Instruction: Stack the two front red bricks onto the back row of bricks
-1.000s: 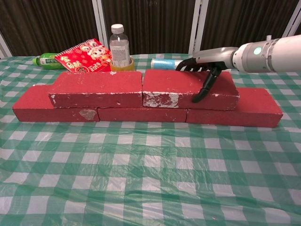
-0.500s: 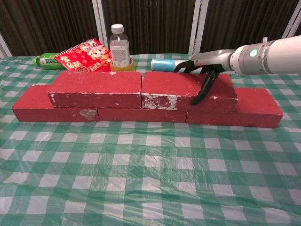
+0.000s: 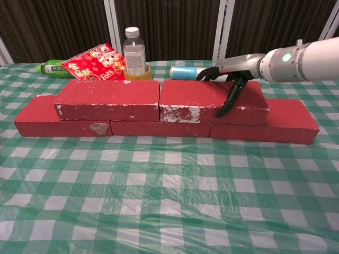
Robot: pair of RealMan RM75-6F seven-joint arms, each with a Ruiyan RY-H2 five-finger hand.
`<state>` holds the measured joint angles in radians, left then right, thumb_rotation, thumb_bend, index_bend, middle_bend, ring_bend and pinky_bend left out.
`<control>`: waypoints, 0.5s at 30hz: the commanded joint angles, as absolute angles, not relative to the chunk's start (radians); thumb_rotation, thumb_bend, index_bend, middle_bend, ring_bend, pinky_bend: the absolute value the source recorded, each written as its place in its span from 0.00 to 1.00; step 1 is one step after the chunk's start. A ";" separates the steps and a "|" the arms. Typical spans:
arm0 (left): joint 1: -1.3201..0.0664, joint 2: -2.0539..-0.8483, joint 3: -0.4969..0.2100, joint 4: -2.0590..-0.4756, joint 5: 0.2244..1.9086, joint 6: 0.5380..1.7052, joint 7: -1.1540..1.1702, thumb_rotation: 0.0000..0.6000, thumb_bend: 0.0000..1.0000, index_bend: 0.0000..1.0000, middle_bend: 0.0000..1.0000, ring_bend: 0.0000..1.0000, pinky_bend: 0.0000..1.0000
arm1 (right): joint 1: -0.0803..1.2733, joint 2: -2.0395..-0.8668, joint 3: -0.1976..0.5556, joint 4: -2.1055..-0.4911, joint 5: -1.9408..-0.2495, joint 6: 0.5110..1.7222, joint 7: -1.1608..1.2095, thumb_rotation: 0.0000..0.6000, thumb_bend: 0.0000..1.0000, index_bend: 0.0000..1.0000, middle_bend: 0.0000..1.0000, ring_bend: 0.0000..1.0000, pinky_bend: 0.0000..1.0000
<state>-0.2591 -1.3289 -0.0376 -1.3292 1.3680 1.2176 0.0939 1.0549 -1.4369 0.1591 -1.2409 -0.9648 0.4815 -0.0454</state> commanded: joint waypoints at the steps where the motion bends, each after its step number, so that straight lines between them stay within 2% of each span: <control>1: -0.259 -1.329 -0.037 -1.330 1.369 1.218 0.094 1.00 0.25 0.00 0.00 0.00 0.04 | 1.056 -1.433 0.157 -1.245 -0.962 0.477 -0.045 1.00 0.16 0.00 0.18 0.05 0.32; 6: -0.259 -1.330 -0.038 -1.330 1.368 1.218 0.094 1.00 0.25 0.00 0.00 0.00 0.04 | 1.061 -1.431 0.151 -1.245 -0.954 0.472 -0.050 1.00 0.13 0.00 0.16 0.02 0.25; 15: -0.259 -1.329 -0.037 -1.331 1.371 1.221 0.095 1.00 0.25 0.00 0.00 0.00 0.04 | 1.065 -1.414 0.139 -1.267 -0.930 0.479 -0.069 1.00 0.09 0.00 0.12 0.00 0.21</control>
